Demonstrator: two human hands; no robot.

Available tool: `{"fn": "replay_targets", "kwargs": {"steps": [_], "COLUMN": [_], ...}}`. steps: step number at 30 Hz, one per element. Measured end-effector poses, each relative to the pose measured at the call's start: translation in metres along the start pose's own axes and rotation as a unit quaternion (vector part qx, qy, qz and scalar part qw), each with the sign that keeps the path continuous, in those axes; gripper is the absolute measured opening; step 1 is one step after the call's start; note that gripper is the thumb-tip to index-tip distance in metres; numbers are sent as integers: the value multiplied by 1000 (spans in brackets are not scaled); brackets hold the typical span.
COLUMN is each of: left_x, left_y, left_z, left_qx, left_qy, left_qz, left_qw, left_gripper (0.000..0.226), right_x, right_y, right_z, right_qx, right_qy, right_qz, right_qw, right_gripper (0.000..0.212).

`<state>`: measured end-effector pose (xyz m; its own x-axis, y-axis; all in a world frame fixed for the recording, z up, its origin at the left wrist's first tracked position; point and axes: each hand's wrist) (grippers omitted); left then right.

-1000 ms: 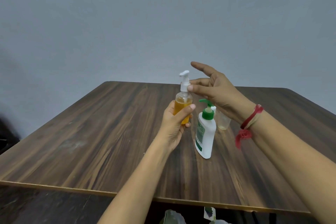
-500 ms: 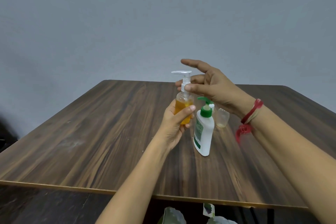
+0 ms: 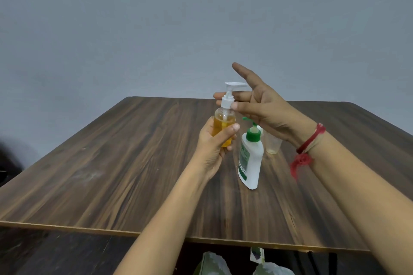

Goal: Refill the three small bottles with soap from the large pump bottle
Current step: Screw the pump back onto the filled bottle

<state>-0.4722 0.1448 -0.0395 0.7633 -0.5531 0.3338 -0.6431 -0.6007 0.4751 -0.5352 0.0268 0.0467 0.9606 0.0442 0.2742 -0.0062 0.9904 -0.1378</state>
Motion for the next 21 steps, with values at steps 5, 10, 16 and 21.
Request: {"fn": "replay_targets", "kwargs": {"steps": [5,10,16,21], "left_x": [-4,-2,-3,-4], "left_y": [2,-1,-4,-6], "left_z": [3,-1,-2,3], "left_qx": [10,-12,-28,8], "left_qy": [1,-5,-25,-26], "left_qz": [1,23,42,18], "left_qw": [1000,1000,998,999], "left_gripper": [33,33,42,31], "right_x": [4,5,0,8], "right_y": [7,10,7,18], "right_z": [-6,-9,-1,-10], "right_qx": [-56,-28,-9,-76], "right_qy": [-11,1,-1,1], "right_qz": [-122,-76,37,-156], "right_qw": [991,997,999,985], "right_gripper": [82,102,68,57]}}
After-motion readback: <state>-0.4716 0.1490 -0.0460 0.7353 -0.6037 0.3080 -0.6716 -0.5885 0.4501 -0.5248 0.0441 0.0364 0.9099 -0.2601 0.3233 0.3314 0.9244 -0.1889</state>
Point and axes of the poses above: each hand's wrist, its own x-axis towards the middle knuckle, its own y-axis out of the palm, z = x × y, and after that the axes turned 4 degrees about y, right-handed
